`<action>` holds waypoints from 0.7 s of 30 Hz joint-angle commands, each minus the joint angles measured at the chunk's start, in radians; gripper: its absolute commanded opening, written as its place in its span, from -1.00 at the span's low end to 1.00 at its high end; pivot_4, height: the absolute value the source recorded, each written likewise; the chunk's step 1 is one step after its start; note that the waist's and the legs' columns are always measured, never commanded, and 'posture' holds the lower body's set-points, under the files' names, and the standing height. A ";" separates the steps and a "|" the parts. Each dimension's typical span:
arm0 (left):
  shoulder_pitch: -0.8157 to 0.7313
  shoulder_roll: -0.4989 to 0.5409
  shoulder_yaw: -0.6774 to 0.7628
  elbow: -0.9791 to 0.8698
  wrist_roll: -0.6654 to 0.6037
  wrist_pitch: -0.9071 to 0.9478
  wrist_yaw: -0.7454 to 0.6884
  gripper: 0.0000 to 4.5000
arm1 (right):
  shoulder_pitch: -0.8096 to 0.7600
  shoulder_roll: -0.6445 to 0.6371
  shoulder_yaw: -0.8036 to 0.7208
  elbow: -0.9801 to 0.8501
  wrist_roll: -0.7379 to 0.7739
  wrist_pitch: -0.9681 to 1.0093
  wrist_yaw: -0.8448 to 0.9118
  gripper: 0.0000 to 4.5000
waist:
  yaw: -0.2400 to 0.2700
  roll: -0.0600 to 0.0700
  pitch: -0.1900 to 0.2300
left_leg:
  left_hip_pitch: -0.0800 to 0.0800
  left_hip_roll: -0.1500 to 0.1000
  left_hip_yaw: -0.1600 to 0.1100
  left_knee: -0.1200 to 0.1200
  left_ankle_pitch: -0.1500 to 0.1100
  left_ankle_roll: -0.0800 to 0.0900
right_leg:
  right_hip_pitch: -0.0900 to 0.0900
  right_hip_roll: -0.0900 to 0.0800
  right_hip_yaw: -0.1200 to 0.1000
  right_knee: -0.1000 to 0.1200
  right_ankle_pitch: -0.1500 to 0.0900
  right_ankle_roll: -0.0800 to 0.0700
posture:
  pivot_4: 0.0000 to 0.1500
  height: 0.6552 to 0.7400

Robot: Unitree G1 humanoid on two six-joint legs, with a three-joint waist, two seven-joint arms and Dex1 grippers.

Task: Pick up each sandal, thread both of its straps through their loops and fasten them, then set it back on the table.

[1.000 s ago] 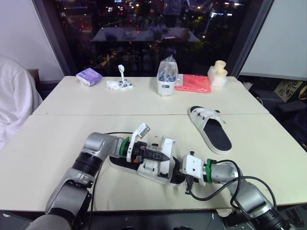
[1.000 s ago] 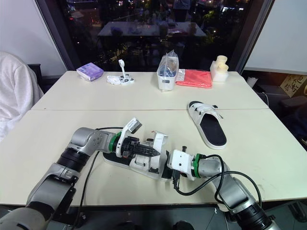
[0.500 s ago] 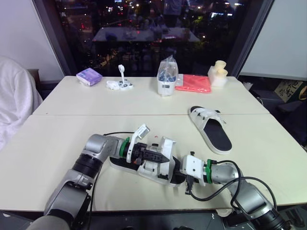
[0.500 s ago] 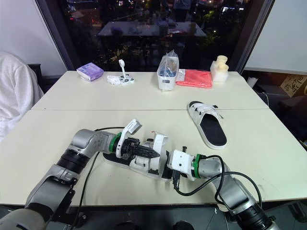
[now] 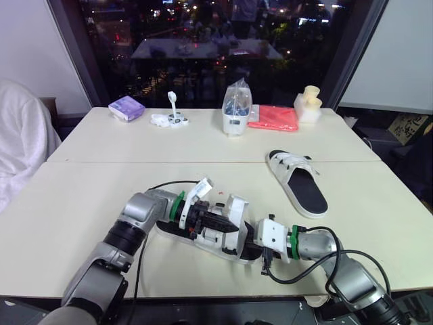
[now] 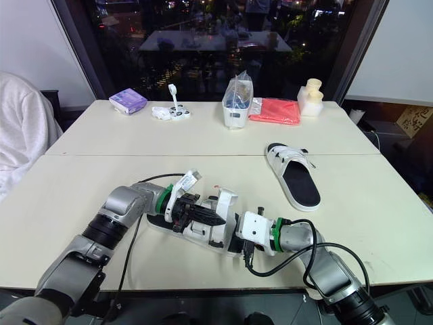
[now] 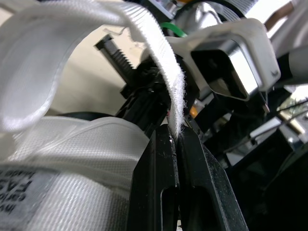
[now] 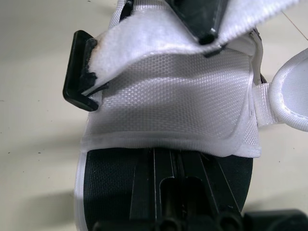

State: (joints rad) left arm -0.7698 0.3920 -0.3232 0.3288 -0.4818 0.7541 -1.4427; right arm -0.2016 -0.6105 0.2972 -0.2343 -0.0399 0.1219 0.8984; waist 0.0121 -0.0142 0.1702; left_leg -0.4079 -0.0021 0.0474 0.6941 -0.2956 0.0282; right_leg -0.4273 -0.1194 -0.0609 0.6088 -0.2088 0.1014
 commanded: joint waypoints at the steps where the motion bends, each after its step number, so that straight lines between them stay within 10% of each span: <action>1: 0.016 -0.005 -0.009 -0.028 0.033 -0.092 -0.021 -0.98 | 0.027 -0.013 0.041 0.021 -0.025 0.014 0.017 -1.00 | 0.000 0.000 0.000 | 0.000 0.000 0.000 0.000 0.000 0.000 | 0.000 0.000 0.000 0.000 0.000 0.000 | 1.00 1.00; 21: 0.127 0.056 -0.098 -0.080 0.261 -0.600 -0.091 -0.98 | 0.023 -0.010 0.048 0.014 -0.026 0.022 0.017 -1.00 | -0.001 0.002 -0.002 | 0.001 0.000 0.000 -0.006 0.000 0.000 | 0.001 0.000 -0.002 -0.007 0.001 -0.001 | 1.00 1.00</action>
State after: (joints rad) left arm -0.6699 0.4339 -0.3942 0.2325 -0.2699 0.1790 -1.5399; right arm -0.2027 -0.6103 0.3053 -0.2404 -0.0440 0.1230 0.8991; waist 0.0116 -0.0121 0.1677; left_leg -0.4072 -0.0016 0.0476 0.6885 -0.2955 0.0283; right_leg -0.4260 -0.1189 -0.0627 0.6012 -0.2078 0.1002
